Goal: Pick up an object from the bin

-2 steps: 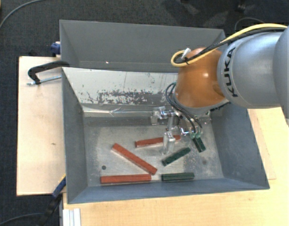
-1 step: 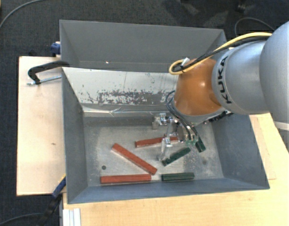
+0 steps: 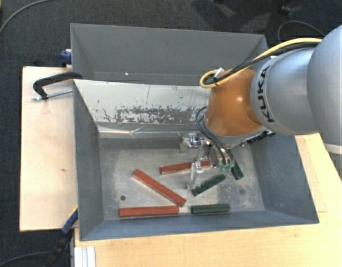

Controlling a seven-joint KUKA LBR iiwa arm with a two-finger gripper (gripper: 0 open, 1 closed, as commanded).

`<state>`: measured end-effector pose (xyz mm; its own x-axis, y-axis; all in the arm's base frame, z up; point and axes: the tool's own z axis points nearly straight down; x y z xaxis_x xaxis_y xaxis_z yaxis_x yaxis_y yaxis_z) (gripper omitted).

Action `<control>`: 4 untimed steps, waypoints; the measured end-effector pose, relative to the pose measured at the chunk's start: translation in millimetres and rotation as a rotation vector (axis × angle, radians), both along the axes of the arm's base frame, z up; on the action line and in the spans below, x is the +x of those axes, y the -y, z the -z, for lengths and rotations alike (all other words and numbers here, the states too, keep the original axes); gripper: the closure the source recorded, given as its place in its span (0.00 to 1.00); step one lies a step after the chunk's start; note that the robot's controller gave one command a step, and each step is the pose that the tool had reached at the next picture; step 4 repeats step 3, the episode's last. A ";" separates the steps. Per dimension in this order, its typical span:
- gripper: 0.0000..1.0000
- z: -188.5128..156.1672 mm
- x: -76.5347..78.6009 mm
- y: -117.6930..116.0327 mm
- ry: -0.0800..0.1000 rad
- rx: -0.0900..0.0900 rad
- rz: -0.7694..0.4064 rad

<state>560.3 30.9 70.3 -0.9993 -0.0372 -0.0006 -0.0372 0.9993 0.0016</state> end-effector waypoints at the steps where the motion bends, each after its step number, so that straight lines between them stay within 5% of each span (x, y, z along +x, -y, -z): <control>1: 1.00 -0.1 0.1 0.1 0.000 0.000 0.000; 2: 1.00 -13.6 1.6 -0.7 0.006 0.000 0.000; 3: 1.00 -109.1 5.0 -1.6 0.014 0.000 0.000; 4: 1.00 -109.1 5.0 -1.6 0.014 0.000 0.000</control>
Offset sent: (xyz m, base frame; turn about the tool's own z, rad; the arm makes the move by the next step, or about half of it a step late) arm 0.0000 0.0000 0.0000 0.0000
